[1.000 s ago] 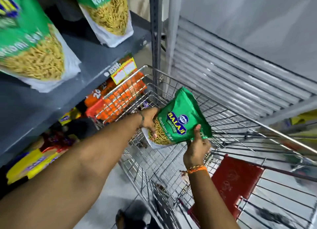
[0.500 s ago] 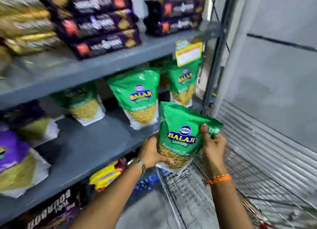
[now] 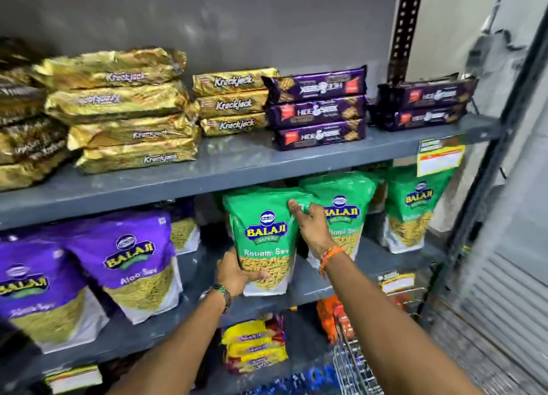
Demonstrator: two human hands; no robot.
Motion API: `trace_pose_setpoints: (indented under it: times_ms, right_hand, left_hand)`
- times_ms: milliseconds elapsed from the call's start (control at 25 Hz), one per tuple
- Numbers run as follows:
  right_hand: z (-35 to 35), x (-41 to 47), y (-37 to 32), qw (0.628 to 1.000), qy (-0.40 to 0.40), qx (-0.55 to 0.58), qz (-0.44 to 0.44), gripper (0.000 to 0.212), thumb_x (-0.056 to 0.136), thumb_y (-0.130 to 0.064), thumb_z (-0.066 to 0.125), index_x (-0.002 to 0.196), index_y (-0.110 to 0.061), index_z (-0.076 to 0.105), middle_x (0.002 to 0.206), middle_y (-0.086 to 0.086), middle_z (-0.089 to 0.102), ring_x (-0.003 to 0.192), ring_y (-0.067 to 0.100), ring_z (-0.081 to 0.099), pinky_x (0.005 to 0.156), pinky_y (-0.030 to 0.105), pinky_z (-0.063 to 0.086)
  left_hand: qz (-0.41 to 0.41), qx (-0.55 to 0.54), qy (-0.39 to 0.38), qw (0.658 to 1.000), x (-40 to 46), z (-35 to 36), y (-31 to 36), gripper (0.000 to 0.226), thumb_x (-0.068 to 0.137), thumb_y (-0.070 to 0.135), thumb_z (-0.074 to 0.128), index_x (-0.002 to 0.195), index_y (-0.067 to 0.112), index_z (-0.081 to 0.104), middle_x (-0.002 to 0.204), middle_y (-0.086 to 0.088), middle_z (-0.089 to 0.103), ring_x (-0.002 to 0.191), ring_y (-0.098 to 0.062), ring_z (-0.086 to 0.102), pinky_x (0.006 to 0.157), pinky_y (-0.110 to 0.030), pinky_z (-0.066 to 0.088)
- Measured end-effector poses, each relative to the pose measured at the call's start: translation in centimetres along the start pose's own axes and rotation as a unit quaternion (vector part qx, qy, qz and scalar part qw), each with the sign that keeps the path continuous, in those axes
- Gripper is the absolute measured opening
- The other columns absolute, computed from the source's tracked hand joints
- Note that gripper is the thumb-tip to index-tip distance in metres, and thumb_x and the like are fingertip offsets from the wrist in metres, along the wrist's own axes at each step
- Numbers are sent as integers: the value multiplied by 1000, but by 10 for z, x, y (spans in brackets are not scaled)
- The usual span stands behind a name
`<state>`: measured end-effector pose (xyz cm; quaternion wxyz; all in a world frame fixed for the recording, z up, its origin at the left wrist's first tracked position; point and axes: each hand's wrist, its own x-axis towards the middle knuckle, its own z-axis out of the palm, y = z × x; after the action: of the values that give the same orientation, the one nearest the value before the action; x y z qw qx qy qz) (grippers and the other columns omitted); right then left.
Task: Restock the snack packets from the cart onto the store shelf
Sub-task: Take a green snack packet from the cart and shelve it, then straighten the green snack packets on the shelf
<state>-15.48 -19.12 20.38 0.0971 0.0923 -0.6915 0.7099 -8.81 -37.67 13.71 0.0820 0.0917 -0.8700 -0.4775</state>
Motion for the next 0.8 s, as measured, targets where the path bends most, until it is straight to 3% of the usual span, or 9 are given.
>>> trace_pose_setpoints:
  times_ms: [120, 200, 280, 360, 480, 560, 640, 800]
  right_hand:
    - [15, 15, 19, 1000, -16, 4, -4, 40, 90, -32, 66, 60, -15, 47, 54, 1, 37, 49, 7, 35, 54, 28, 30]
    - [19, 21, 31, 1000, -20, 6, 9, 44, 92, -33, 63, 57, -17, 43, 49, -5, 35, 47, 9, 30, 52, 28, 26]
    - [20, 25, 31, 1000, -5, 15, -1, 46, 95, -30, 60, 57, -20, 35, 45, -15, 26, 46, 7, 21, 50, 28, 22]
    - [21, 28, 25, 999, 8, 46, -22, 42, 98, -27, 53, 62, -23, 33, 49, -17, 25, 50, 5, 19, 50, 24, 21]
    - [28, 29, 23, 993, 63, 90, -51, 39, 102, -24, 45, 65, -26, 32, 61, -8, 25, 56, 5, 20, 50, 23, 20]
    - [33, 30, 26, 988, 93, 110, -51, 40, 102, -27, 46, 63, -27, 33, 62, -4, 25, 57, 10, 20, 51, 27, 18]
    - [36, 32, 25, 989, 97, 103, -43, 41, 101, -27, 47, 62, -26, 35, 60, -7, 28, 57, 9, 21, 52, 27, 19]
    - [28, 25, 14, 995, 63, 81, -14, 40, 98, -22, 55, 61, -21, 41, 51, -18, 37, 50, 1, 28, 53, 22, 29]
  left_hand:
    - [-24, -38, 10, 999, 24, 9, -30, 79, 21, 49, 96, 91, 24, 68, 96, 3, 77, 89, -14, 73, 81, -38, 60]
    - [-36, -55, 23, 998, 30, 16, -39, 87, 15, 52, 95, 91, 20, 70, 92, 4, 78, 85, -13, 74, 75, -38, 62]
    - [-26, -121, 33, 992, 30, 15, -25, 75, 28, 30, 100, 94, 18, 67, 92, 0, 78, 83, -14, 74, 70, -34, 62]
    - [-7, -255, 46, 966, 40, 7, 2, 58, 54, 9, 92, 103, 16, 64, 99, -3, 76, 85, -14, 73, 68, -26, 59]
    - [-10, -404, 139, 904, 66, -14, 42, 40, 84, 26, 71, 118, 7, 59, 117, -4, 68, 100, -13, 63, 87, -25, 52]
    - [7, -458, 176, 871, 78, -26, 57, 11, 90, 16, 64, 97, 9, 64, 93, 4, 76, 80, -4, 67, 79, -26, 54]
    - [37, -490, 197, 848, 81, -30, 62, 22, 89, -4, 59, 77, 14, 66, 70, 15, 74, 65, 6, 65, 73, -23, 52]
    - [59, -528, 194, 825, 81, -35, 52, 20, 84, -3, 65, 85, 16, 69, 81, 12, 76, 77, 0, 67, 82, -26, 53]
